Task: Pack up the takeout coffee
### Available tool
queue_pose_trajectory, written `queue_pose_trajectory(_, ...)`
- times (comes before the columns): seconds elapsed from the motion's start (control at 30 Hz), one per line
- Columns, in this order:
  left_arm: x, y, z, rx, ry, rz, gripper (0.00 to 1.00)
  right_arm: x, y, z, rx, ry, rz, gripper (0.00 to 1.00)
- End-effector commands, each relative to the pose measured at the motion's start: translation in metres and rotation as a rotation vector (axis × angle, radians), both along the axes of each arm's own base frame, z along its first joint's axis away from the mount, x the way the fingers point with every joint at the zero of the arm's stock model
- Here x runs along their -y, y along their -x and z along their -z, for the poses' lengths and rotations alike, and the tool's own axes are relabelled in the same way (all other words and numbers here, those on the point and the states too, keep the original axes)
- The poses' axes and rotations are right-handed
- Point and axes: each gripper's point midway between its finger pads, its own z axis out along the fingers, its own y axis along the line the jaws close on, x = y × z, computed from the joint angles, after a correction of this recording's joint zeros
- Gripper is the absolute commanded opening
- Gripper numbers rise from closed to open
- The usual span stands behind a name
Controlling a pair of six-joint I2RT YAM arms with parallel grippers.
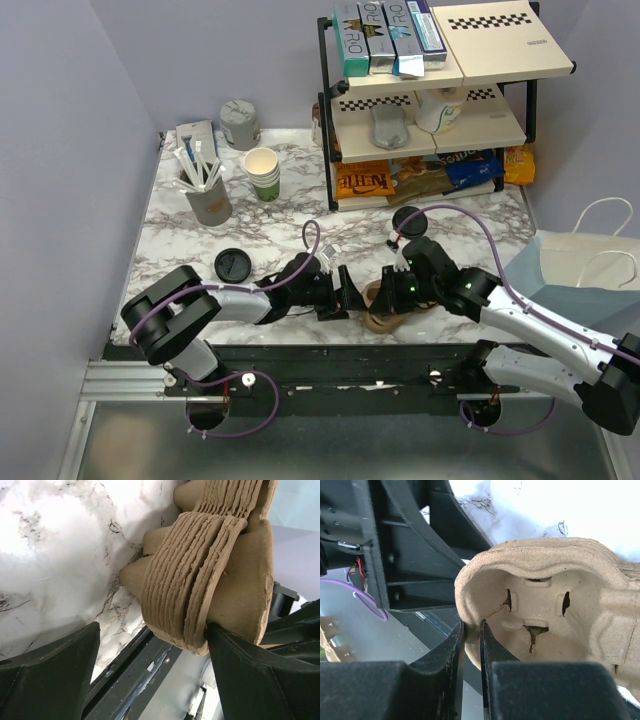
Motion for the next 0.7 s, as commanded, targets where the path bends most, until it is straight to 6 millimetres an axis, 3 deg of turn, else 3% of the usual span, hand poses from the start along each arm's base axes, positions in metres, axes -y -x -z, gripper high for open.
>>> queue_pose_trajectory(0.0, 0.013, -0.004, -0.012, 0.022, 0.043, 0.020, 0.93, -0.019, -0.005, -0.030, 0.089, -0.111, -0.074, 0.11)
queue_pose_trajectory(0.2, 0.008, -0.006, -0.007, 0.022, 0.008, -0.002, 0.93, -0.010, -0.012, -0.049, 0.179, -0.088, -0.063, 0.08)
queue_pose_trajectory(0.43, 0.013, -0.012, -0.007, 0.029, -0.041, 0.007, 0.93, 0.015, -0.021, -0.075, 0.320, 0.003, -0.060, 0.01)
queue_pose_trajectory(0.67, 0.013, -0.017, -0.006, 0.027, -0.094, 0.004, 0.93, 0.014, -0.018, -0.086, 0.343, -0.033, -0.071, 0.01)
